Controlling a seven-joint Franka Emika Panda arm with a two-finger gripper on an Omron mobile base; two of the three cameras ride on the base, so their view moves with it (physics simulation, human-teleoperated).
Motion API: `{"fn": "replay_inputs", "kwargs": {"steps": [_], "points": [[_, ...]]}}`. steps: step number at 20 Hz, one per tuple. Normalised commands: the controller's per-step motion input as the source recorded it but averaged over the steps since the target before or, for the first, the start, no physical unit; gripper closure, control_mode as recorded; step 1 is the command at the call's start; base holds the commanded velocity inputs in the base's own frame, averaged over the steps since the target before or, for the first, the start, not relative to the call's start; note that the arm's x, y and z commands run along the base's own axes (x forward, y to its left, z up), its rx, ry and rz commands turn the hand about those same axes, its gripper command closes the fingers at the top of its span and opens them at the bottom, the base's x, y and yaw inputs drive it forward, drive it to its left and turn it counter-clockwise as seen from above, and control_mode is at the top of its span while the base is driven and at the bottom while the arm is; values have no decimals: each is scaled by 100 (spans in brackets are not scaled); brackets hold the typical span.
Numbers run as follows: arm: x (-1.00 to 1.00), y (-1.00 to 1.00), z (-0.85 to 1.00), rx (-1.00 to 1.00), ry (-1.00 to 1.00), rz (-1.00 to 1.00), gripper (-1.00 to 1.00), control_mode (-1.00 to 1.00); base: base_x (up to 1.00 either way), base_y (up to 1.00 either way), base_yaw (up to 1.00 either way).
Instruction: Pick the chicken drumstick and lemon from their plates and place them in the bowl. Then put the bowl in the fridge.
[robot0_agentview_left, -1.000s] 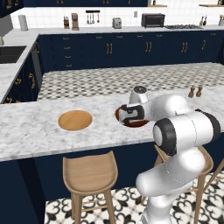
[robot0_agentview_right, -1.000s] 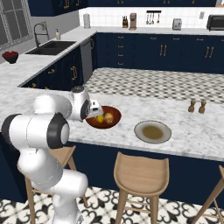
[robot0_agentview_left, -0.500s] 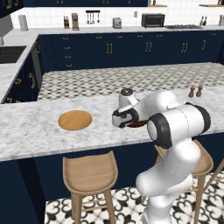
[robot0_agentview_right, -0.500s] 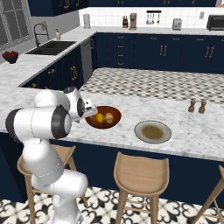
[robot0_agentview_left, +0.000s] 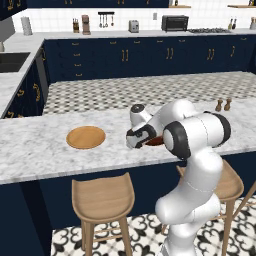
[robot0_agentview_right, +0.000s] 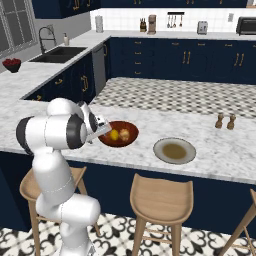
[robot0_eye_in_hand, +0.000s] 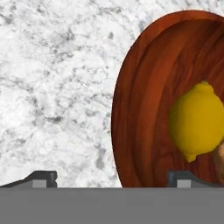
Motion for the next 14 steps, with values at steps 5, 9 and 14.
{"fn": "replay_inputs", "kwargs": {"steps": [5,9,14], "points": [[14,-21,-24,0,0,7,-100,-100,0,0,0],[45,-16,0,0,0,7,-100,-100,0,0,0],[31,0,-16,0,0,5,100,-100,0,0,0]]}}
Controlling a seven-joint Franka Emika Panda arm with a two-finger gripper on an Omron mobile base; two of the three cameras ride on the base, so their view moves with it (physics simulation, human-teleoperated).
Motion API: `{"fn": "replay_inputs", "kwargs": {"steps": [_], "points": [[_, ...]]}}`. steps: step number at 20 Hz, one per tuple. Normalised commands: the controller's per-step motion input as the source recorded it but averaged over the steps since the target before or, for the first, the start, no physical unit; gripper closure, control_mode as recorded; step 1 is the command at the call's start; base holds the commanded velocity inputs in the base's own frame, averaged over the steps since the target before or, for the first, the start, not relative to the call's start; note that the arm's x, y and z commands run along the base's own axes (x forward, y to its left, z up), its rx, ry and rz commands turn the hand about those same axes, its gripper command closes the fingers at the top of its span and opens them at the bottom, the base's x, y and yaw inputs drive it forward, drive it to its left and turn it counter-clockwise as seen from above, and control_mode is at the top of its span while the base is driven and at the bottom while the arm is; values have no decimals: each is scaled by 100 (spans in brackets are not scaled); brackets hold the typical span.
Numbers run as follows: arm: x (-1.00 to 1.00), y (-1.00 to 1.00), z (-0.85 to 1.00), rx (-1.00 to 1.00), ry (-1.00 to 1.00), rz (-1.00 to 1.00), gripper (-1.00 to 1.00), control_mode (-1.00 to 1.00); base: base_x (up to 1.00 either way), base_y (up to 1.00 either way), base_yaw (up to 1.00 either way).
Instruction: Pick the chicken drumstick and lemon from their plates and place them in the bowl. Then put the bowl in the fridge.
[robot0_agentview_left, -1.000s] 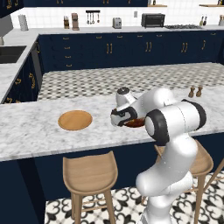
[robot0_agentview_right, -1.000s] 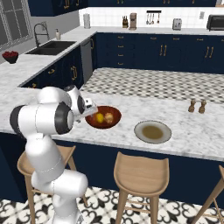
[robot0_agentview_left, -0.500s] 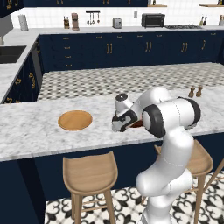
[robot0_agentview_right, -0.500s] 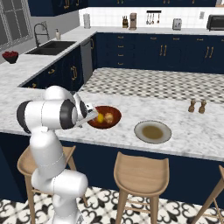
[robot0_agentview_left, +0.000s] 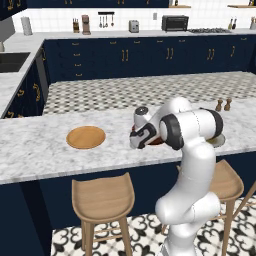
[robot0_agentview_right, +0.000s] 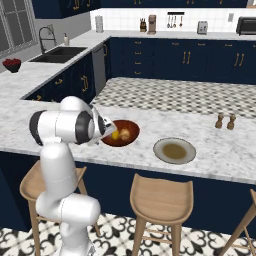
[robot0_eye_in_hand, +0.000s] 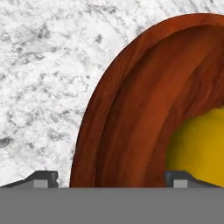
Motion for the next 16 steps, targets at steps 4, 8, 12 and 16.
{"fn": "replay_inputs", "kwargs": {"steps": [4,8,12,16], "points": [[2,0,-15,-1,0,6,100,-100,0,0,0],[0,-4,-8,-1,0,11,100,-100,0,0,0],[-13,-1,3,0,-1,21,100,-100,0,0,0],[-67,-5,75,0,-9,31,100,-100,0,0,0]]}}
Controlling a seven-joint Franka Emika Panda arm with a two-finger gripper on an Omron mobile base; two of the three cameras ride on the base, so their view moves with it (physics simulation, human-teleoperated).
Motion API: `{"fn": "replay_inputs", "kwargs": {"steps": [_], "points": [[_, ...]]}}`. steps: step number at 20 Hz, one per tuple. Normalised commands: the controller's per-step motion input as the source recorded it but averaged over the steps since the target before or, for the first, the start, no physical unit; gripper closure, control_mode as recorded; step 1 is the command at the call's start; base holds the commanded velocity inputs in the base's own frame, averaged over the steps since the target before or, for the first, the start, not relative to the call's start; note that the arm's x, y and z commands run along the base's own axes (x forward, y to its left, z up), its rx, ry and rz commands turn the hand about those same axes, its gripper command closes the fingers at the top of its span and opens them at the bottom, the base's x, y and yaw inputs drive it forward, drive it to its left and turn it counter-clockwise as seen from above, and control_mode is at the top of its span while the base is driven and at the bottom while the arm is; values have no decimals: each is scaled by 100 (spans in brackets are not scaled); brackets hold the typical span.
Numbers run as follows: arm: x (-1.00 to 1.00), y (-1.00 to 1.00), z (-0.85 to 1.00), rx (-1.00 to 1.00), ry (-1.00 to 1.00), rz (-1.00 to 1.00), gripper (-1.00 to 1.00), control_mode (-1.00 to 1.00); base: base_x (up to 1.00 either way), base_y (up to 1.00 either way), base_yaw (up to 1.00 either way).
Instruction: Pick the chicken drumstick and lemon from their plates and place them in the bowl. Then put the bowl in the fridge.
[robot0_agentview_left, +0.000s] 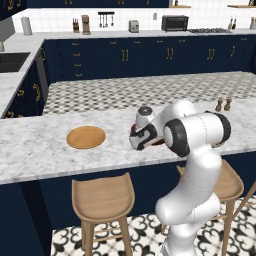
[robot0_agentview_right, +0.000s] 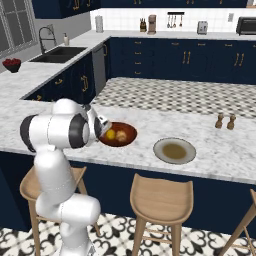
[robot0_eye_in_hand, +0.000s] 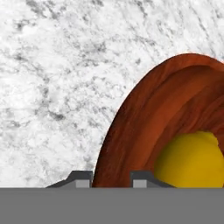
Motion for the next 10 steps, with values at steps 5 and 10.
{"fn": "replay_inputs", "kwargs": {"steps": [5,10], "points": [[-100,0,89,-1,0,30,100,-100,0,0,0],[-100,0,70,-10,0,36,100,-100,0,0,0]]}}
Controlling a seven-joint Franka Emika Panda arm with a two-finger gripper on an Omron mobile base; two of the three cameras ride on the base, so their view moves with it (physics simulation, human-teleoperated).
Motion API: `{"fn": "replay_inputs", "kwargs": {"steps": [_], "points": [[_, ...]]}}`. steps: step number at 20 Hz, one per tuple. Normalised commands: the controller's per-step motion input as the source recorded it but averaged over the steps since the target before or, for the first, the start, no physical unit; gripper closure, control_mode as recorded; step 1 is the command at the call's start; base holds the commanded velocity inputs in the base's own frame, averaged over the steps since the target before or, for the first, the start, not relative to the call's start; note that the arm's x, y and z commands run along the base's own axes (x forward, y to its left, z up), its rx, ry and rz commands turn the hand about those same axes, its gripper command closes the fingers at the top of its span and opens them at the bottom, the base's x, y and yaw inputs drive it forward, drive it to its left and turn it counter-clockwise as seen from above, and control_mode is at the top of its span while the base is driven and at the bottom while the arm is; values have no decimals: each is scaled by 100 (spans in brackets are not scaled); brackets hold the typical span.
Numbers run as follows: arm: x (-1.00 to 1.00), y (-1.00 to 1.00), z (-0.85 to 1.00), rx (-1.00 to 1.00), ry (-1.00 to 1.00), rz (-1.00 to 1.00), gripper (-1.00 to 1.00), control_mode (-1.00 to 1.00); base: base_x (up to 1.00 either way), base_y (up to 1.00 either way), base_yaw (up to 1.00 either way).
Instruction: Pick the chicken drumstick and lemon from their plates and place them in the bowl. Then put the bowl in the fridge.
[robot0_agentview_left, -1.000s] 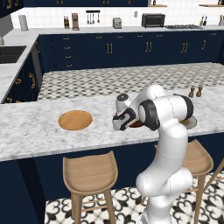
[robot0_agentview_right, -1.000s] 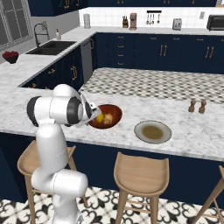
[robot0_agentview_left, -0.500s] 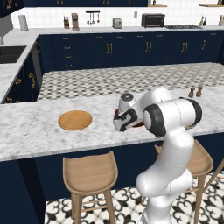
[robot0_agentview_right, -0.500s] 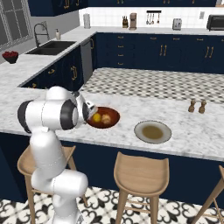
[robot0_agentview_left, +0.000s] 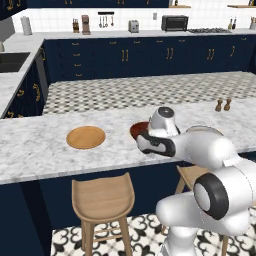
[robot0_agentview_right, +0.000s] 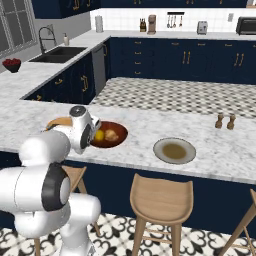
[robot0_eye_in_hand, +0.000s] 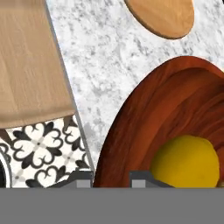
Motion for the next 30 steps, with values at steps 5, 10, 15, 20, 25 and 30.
{"fn": "replay_inputs", "kwargs": {"steps": [5,10,15,20,25,30], "points": [[-100,42,60,-10,3,23,100,-100,0,0,0],[-100,31,37,-2,0,-1,100,-100,0,0,0],[-100,-5,33,-6,-1,-1,100,-100,0,0,0],[-100,-35,35,-12,-5,2,100,-100,0,0,0],[-59,-35,20,-7,-7,3,100,-100,0,0,0],[-1,-8,0,0,-1,0,100,-100,0,0,0]]}}
